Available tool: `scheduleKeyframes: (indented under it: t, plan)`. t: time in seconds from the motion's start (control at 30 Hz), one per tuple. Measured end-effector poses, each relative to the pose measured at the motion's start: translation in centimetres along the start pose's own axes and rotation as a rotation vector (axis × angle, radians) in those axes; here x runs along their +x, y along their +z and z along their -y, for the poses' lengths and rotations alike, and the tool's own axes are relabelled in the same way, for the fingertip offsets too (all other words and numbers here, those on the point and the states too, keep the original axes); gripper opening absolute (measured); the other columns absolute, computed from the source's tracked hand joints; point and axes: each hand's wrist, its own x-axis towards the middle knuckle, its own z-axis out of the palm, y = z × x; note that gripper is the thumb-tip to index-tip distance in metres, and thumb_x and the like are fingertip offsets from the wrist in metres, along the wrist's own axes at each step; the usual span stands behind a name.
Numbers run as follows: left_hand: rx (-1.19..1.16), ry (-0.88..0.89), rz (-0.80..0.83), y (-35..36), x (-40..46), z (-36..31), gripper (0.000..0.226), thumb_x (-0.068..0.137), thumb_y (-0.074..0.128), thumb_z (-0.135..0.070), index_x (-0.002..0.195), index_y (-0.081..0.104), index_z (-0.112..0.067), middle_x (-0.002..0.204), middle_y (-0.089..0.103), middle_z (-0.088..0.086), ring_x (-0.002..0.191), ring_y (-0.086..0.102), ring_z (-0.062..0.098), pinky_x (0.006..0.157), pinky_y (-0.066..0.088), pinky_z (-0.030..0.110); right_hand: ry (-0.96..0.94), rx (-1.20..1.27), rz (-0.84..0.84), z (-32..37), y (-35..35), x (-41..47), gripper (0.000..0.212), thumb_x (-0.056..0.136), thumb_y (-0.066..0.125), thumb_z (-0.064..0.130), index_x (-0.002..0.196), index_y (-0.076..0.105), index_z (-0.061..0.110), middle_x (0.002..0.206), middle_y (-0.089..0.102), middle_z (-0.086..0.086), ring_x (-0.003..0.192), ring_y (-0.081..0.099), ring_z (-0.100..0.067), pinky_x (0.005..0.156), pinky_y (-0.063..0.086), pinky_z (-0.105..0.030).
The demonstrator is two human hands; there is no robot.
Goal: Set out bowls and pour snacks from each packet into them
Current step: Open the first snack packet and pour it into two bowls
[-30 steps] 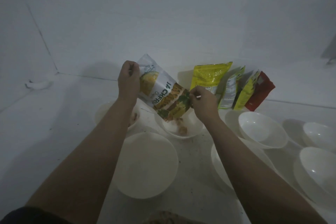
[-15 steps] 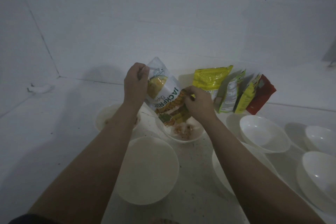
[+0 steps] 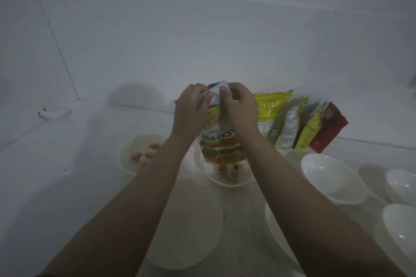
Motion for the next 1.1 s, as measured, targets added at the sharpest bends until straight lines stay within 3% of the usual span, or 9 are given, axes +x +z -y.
scheduleKeyframes:
  t: [0.13,0.23,0.33,0.4,0.53,0.73,0.83,0.97,1.1]
  plan:
    - [0.061,0.018,-0.042,0.2,-0.1,1.0,0.033,0.092,0.052,-0.041,0.104,0.065,-0.013,0.106,0.064,0.004,0.103,0.053,0.018,0.093,0.044,0.044,0.057,0.131,-0.018,-0.5,-0.2,-0.4,0.018,0.095,0.060,0.027,0.098,0.071,0.013,0.087,0.071,0.003,0.082,0.065,-0.012,0.068,0.048,-0.017]
    - [-0.130,-0.287,-0.107,1.3,-1.5,1.6,0.059,0.084,0.054,-0.059,0.133,0.046,-0.026,0.137,0.043,0.006,0.128,0.037,0.018,0.105,0.037,0.038,0.110,0.208,-0.076,-1.2,-1.4,-0.9,0.019,0.096,0.060,0.026,0.100,0.071,0.011,0.091,0.072,0.000,0.085,0.066,-0.013,0.069,0.050,-0.018]
    - [-0.552,-0.641,0.052,2.4,-2.5,1.3,0.077,0.087,0.056,-0.058,0.147,0.016,-0.033,0.148,0.035,0.003,0.125,0.043,0.014,0.085,0.048,0.021,0.159,0.290,-0.099,-1.6,-3.0,-1.6,0.021,0.097,0.060,0.026,0.103,0.069,0.008,0.092,0.071,-0.002,0.083,0.064,-0.005,0.070,0.050,-0.016]
    - [-0.695,-0.713,0.134,3.0,-2.6,1.4,0.074,0.086,0.058,-0.058,0.144,0.025,-0.027,0.139,0.050,0.000,0.118,0.055,0.014,0.078,0.052,0.022,0.176,0.340,-0.096,-1.7,-3.8,-2.0,0.019,0.097,0.059,0.022,0.102,0.068,0.006,0.088,0.068,0.001,0.074,0.060,0.003,0.066,0.048,-0.012]
    - [-0.695,-0.594,0.161,3.6,-2.1,0.7,0.053,0.087,0.058,-0.055,0.125,0.052,-0.018,0.116,0.068,0.001,0.105,0.068,0.015,0.078,0.058,0.030,0.220,0.357,-0.116,-2.1,-5.1,-2.6,0.023,0.100,0.054,0.026,0.109,0.067,0.010,0.094,0.068,0.007,0.079,0.060,0.006,0.071,0.049,-0.014]
    - [-0.764,-0.484,0.151,3.8,-0.7,-2.2,0.035,0.097,0.054,-0.033,0.125,0.049,-0.014,0.113,0.066,0.000,0.090,0.069,0.000,0.069,0.055,0.019,0.345,0.398,0.006,-3.0,-5.9,-3.7,0.063,0.089,0.036,0.071,0.140,0.047,0.034,0.139,0.053,0.013,0.129,0.048,-0.006,0.107,0.042,-0.037]
    - [-0.757,-0.494,0.139,3.6,-0.4,-2.7,0.033,0.096,0.055,-0.035,0.122,0.050,-0.016,0.110,0.066,-0.001,0.086,0.069,-0.001,0.067,0.055,0.018,0.325,0.402,0.018,-2.2,-6.2,-3.6,0.053,0.095,0.031,0.066,0.138,0.044,0.038,0.132,0.053,0.019,0.123,0.049,-0.003,0.107,0.041,-0.038]
    - [-0.791,-0.515,0.115,3.2,-0.4,-2.6,0.031,0.096,0.055,-0.035,0.121,0.051,-0.018,0.115,0.066,0.002,0.095,0.069,0.008,0.070,0.056,0.020,0.304,0.362,0.018,-2.1,-6.6,-3.5,0.056,0.092,0.031,0.069,0.140,0.041,0.043,0.145,0.046,0.011,0.134,0.043,-0.014,0.109,0.039,-0.046]
    - [-0.784,-0.518,0.102,2.7,-0.2,-2.8,0.034,0.096,0.055,-0.038,0.123,0.050,-0.018,0.116,0.066,0.002,0.093,0.069,0.004,0.070,0.056,0.021,0.317,0.386,0.056,-1.9,-6.5,-3.8,0.046,0.101,0.032,0.056,0.143,0.038,0.041,0.145,0.046,0.008,0.131,0.043,-0.014,0.104,0.041,-0.038]
